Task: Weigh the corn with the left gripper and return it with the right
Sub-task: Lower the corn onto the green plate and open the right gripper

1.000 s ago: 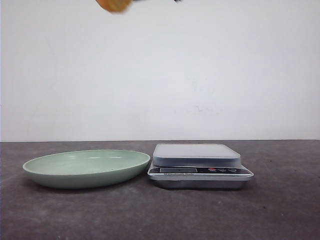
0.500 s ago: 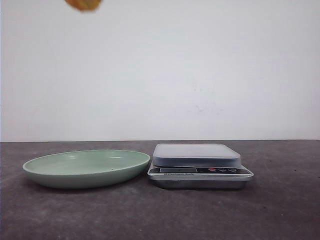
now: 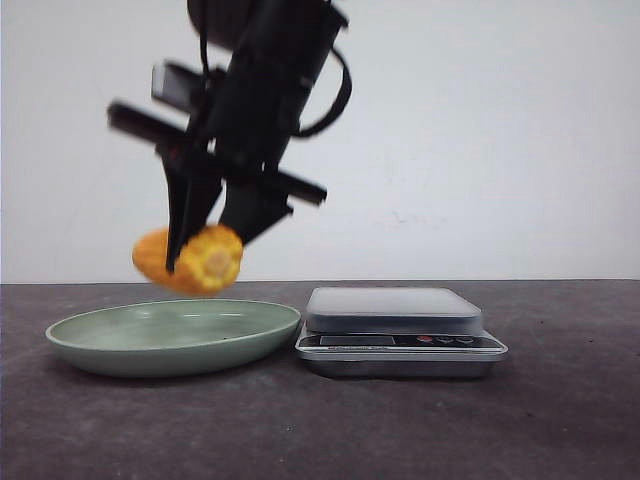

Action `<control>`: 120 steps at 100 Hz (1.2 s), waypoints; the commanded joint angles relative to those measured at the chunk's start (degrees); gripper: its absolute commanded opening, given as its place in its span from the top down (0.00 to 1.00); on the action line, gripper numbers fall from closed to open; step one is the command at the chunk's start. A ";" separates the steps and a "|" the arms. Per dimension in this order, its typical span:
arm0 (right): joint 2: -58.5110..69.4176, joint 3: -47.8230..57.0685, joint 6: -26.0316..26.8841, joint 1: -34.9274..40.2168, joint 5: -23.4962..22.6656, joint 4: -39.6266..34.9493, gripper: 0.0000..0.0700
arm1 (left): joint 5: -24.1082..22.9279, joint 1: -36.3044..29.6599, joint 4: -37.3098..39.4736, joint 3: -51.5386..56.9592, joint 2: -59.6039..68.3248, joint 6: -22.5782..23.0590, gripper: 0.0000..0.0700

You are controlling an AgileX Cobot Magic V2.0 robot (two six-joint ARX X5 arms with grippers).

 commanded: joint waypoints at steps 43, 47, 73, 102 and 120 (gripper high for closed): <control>2.25 1.33 15.47 -0.20 -0.72 4.59 1.00 | 1.77 -0.37 -1.97 1.03 0.50 -1.81 0.98; 2.25 1.33 15.82 -0.28 -0.59 4.59 1.00 | 2.19 -0.37 -1.97 1.03 0.48 -2.08 0.98; 2.25 1.33 15.28 -0.44 -0.83 2.86 0.46 | 4.70 -0.37 -1.97 1.03 0.46 -2.64 0.98; 1.68 1.38 13.31 -0.42 -0.70 2.97 0.17 | 5.33 -0.37 -1.97 1.03 0.46 -2.62 0.98; -3.15 1.42 11.26 -0.96 1.95 3.41 0.18 | 5.33 -0.37 -1.99 1.03 0.46 -2.62 0.98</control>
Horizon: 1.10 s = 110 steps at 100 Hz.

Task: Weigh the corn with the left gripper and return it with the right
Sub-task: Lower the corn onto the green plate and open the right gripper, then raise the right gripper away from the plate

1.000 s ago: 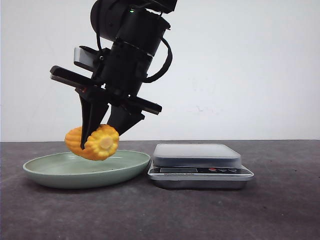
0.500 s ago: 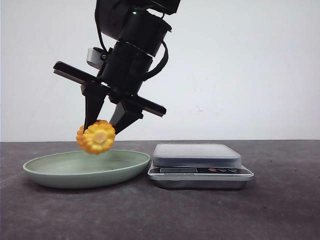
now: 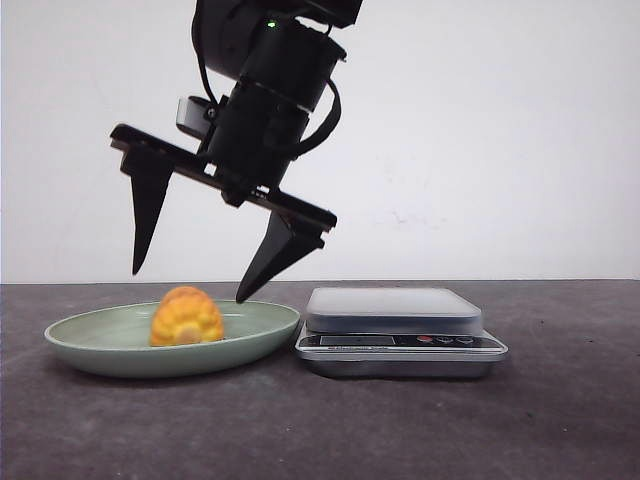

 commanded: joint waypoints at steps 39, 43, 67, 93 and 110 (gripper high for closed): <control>-30.12 1.42 -18.38 0.42 15.54 0.98 0.66 | 0.00 -0.37 -1.99 1.03 0.44 -0.13 0.98; -32.74 1.42 -19.21 0.44 15.54 0.94 0.75 | -0.04 -0.37 -1.99 1.03 0.44 -0.04 0.98; -48.24 1.40 -26.75 0.46 18.84 -6.51 1.00 | -2.97 -0.37 -1.99 0.83 0.44 1.18 0.98; -64.15 -8.17 -27.82 0.46 22.40 -4.24 1.00 | -3.52 -0.37 -1.99 0.52 0.44 3.08 0.98; -78.34 -26.34 -30.27 0.46 18.86 12.98 1.00 | -3.87 -0.37 -1.99 -0.63 0.44 2.80 0.98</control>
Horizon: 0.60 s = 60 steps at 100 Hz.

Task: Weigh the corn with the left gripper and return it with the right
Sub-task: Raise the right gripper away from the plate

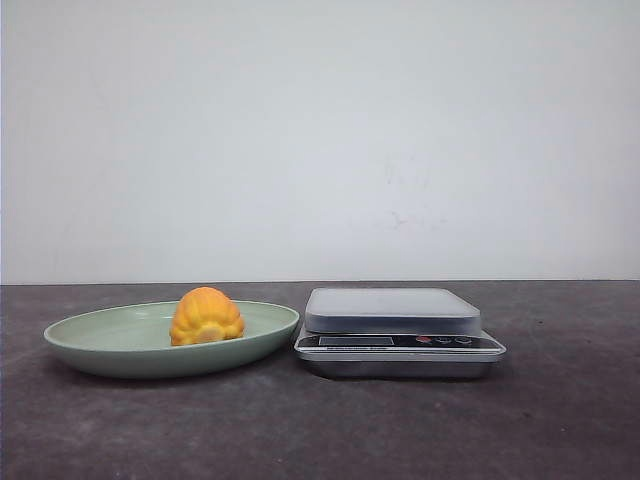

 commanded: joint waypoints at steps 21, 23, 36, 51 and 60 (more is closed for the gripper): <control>-11.65 -13.73 1.40 0.63 -0.50 5.73 1.00 | -0.26 -0.37 -1.75 0.59 0.44 -4.09 0.98; -11.76 -13.73 1.40 0.63 -0.50 5.33 1.00 | -0.26 -0.37 -1.68 0.59 0.44 -4.09 0.98; -11.76 -13.73 1.38 0.63 -1.18 5.03 1.00 | -0.26 -0.37 -1.40 0.61 0.44 -3.93 0.98; -11.72 -13.73 1.36 0.63 -0.90 5.07 1.00 | -0.26 -0.37 -1.40 0.61 0.44 -3.93 0.98; -11.74 -13.70 1.36 0.63 -0.87 5.16 1.00 | -0.26 -0.37 -1.40 0.61 0.44 -3.93 0.98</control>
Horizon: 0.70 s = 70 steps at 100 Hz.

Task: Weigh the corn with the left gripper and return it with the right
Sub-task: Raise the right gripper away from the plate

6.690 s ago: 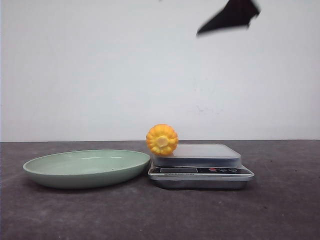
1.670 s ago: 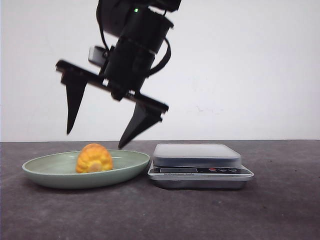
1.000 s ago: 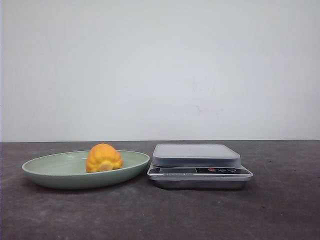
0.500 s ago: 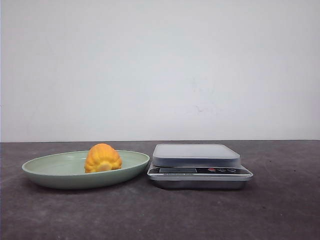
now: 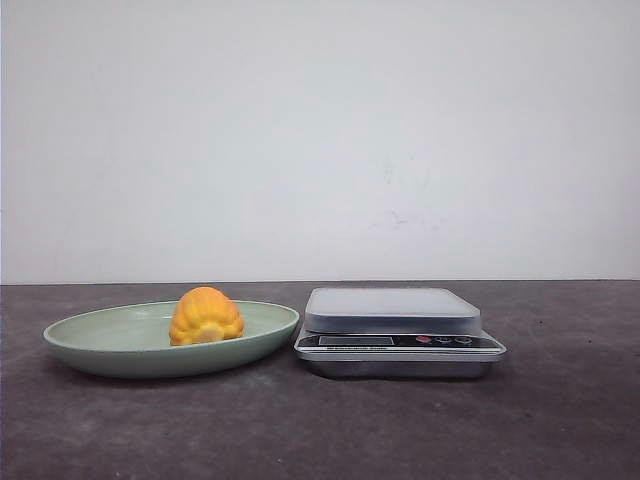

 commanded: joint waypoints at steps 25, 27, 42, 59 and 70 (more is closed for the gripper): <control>0.15 0.63 0.59 0.63 0.07 0.98 1.00 | -0.07 -0.37 -1.40 1.05 0.44 -0.20 0.98; 0.15 0.63 0.59 0.63 0.07 0.98 1.00 | -0.07 -0.37 -1.40 1.05 0.44 -0.20 0.98; 0.15 0.63 0.59 0.63 0.04 0.96 1.00 | -0.07 -0.37 -1.38 1.05 0.44 -0.20 0.98; -1.42 0.59 -0.31 -1.25 7.93 -6.67 0.99 | -0.07 -0.37 -1.40 1.05 0.44 -0.20 0.98; -4.44 -2.47 -0.22 -7.06 12.24 -14.60 0.99 | -0.07 -0.37 -1.38 1.05 0.44 -0.20 0.98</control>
